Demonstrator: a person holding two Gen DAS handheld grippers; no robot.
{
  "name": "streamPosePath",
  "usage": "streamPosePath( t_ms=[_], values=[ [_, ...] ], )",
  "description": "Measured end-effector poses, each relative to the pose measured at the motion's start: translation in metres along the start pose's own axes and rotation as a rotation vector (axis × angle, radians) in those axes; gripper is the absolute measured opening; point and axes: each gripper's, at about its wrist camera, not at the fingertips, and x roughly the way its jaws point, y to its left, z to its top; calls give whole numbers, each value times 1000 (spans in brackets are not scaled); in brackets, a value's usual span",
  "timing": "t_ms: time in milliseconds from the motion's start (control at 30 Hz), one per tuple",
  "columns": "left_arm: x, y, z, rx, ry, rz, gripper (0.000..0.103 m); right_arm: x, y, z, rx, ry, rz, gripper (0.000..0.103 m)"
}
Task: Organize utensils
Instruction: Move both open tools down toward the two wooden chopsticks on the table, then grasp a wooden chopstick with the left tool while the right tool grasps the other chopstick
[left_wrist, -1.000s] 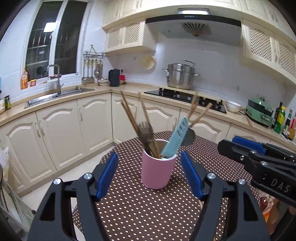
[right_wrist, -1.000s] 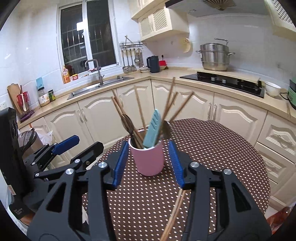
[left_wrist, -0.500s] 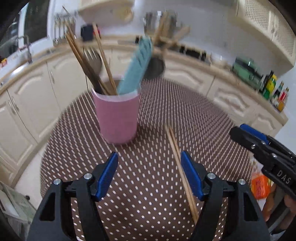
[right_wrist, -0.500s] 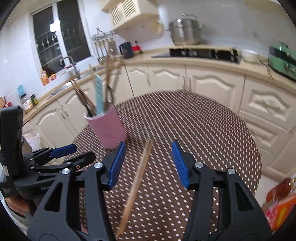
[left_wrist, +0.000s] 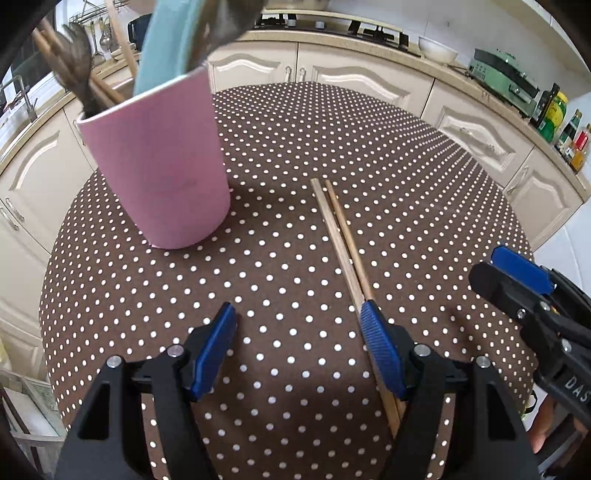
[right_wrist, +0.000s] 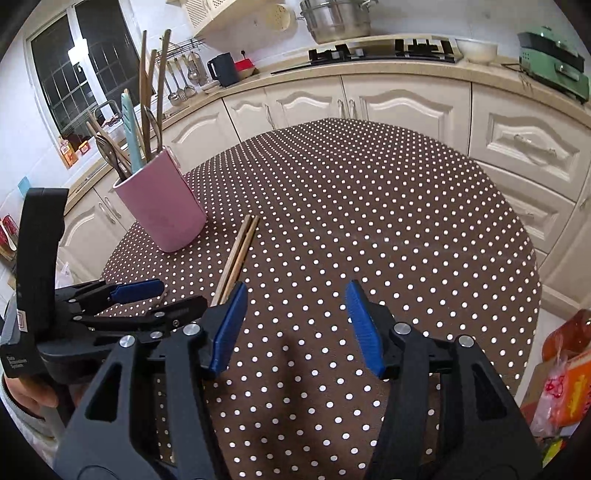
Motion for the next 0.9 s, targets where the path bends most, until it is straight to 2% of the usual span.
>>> streamPosePath(
  t_ms=[233, 433, 500, 567, 600, 833, 900],
  values=[
    [11, -4, 12, -12, -2, 14, 74, 5, -9, -2, 31, 3, 22, 58],
    [20, -12, 26, 22, 9, 32, 78, 7, -13, 0, 37, 4, 27, 59],
    [24, -6, 31, -15, 37, 2, 79, 6, -14, 0, 39, 4, 26, 60],
    [27, -4, 36, -31, 46, -9, 79, 5, -17, 1, 45, 3, 27, 61],
    [28, -4, 37, -22, 48, 17, 79, 5, -17, 0, 48, 3, 29, 61],
    [29, -5, 38, -5, 58, 28, 79, 4, -19, 1, 50, 4, 28, 61],
    [34, -9, 41, 19, 76, 43, 75, 4, -18, 2, 49, 8, 27, 61]
  ],
)
